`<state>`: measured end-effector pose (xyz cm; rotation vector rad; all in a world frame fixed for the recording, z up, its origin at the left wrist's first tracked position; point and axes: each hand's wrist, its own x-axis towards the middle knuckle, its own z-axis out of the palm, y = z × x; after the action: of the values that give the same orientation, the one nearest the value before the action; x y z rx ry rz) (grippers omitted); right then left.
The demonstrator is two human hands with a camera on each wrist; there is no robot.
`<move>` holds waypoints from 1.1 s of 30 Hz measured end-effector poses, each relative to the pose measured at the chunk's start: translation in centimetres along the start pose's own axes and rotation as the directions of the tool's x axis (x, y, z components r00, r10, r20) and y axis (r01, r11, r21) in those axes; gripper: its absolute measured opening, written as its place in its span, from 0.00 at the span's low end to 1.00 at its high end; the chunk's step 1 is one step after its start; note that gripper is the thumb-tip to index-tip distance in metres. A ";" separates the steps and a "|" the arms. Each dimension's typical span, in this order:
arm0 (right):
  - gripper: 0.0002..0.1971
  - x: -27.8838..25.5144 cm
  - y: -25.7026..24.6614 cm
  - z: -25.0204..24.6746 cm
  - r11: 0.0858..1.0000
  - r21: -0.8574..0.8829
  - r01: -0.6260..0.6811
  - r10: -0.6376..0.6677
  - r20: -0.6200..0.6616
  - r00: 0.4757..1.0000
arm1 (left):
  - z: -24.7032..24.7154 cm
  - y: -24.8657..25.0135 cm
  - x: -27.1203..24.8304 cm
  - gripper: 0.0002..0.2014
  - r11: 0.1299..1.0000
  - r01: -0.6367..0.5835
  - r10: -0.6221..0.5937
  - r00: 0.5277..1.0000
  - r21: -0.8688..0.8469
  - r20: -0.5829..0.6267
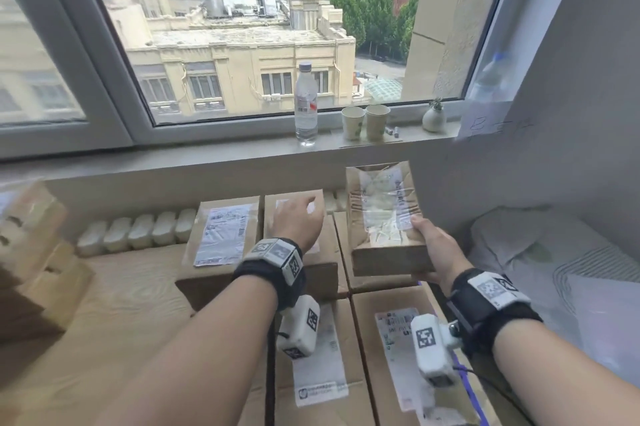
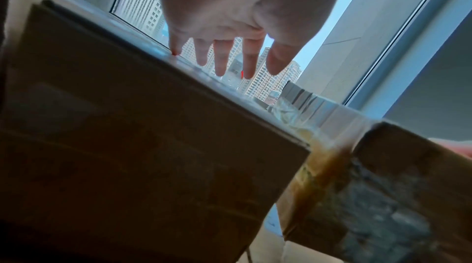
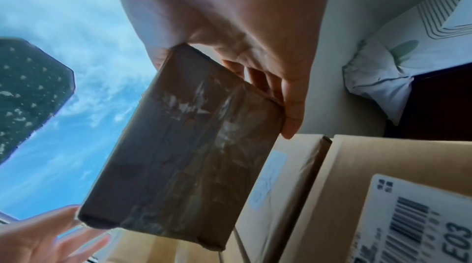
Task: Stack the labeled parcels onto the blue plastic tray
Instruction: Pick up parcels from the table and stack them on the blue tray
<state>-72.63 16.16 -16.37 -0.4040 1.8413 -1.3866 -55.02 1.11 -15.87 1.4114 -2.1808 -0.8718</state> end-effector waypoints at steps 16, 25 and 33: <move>0.19 4.7 1.2 1.3 0.983 -0.092 -0.161 0.170 0.092 0.981 | 1.7 0.5 0.2 0.35 0.884 0.138 -0.163 0.986 0.447 0.018; 0.23 4.9 0.7 1.3 0.874 -0.486 -0.015 0.025 0.014 1.000 | 2.2 0.8 0.7 0.36 0.895 0.162 -0.191 0.981 0.415 0.030; 0.31 3.3 -1.7 2.8 0.464 -0.869 0.171 -0.222 0.073 0.972 | 1.4 0.7 0.4 0.33 0.879 0.131 -0.172 0.984 0.458 0.048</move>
<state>-73.02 11.54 -16.44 -1.1417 2.5157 -0.4241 -56.55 1.31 -16.38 1.8104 -2.4771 -0.4908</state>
